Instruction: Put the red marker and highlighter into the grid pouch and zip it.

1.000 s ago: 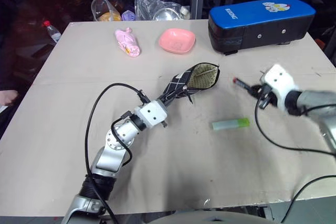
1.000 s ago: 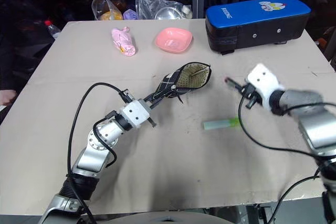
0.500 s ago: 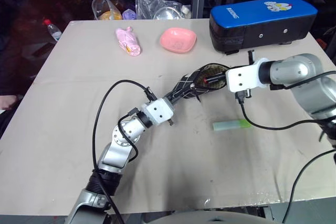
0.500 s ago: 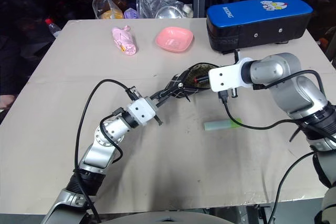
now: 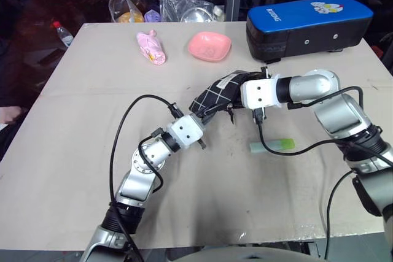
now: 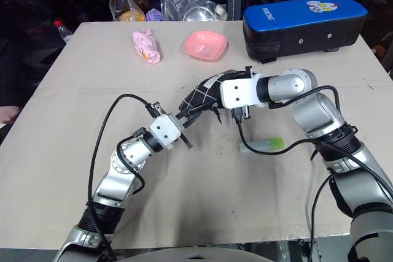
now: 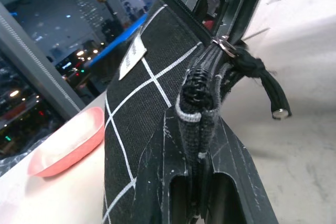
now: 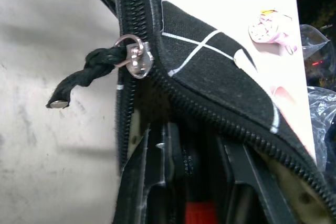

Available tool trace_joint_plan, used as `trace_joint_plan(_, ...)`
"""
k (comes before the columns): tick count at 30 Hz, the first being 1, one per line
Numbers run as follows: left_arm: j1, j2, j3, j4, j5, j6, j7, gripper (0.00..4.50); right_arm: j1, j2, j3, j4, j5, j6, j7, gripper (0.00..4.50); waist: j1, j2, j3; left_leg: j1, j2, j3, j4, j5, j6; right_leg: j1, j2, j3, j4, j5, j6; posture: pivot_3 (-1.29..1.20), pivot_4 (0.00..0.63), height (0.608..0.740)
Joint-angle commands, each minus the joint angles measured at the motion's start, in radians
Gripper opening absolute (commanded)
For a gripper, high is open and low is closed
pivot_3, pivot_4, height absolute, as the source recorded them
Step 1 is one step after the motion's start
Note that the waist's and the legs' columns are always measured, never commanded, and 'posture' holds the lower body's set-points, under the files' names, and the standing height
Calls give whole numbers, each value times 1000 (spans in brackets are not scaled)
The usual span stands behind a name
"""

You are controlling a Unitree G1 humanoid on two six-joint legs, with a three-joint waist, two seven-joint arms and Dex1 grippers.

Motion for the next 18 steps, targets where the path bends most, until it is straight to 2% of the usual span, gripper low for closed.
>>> trace_joint_plan(1,0,-13,6,-27,-16,11,10,0,-23,-36,-87,-39,53,35,30,2562,0,0,0,0,0,0,0,-1,1,0,0,0,0,0,0,0,150,740)
trace_joint_plan(3,-2,-19,12,-20,-21,24,13,0,-19,-73,-139,-75,124,98,78,3481,0,0,0,0,0,-1,1,-1,2,0,0,0,0,0,0,0,150,740)
trace_joint_plan(7,-1,-21,10,-11,-23,29,9,0,18,-143,-218,-171,276,242,167,3481,0,0,0,-1,0,-2,1,-1,2,0,0,-2,0,0,0,0,150,740)
trace_joint_plan(9,-2,-23,7,-8,-24,32,7,0,44,-169,-284,-234,386,400,170,3481,-2,0,0,-1,0,-3,1,-1,2,0,0,-2,0,0,0,0,150,740)
trace_joint_plan(12,-4,-25,10,-3,-26,34,5,0,127,-281,-326,-339,493,563,233,3481,2,0,0,-1,0,-4,1,-1,2,0,0,-2,1,1,-1,0,150,740)
trace_joint_plan(14,-4,-25,14,0,-28,36,5,0,218,-349,-301,-403,493,584,249,3481,3,0,0,-1,0,-7,1,-2,3,2,-3,-3,0,0,-1,0,150,740)
trace_joint_plan(16,-4,-25,14,3,-28,34,4,0,287,-367,-267,-433,465,574,220,3481,-3,0,0,-1,-1,-7,1,-2,3,2,-6,-3,-1,0,-1,0,150,740)
trace_joint_plan(18,-4,-25,14,3,-28,34,3,0,376,-350,-177,-395,347,491,152,3481,-4,0,-1,0,-1,-6,2,-2,3,2,-5,-4,0,0,-1,0,150,740)
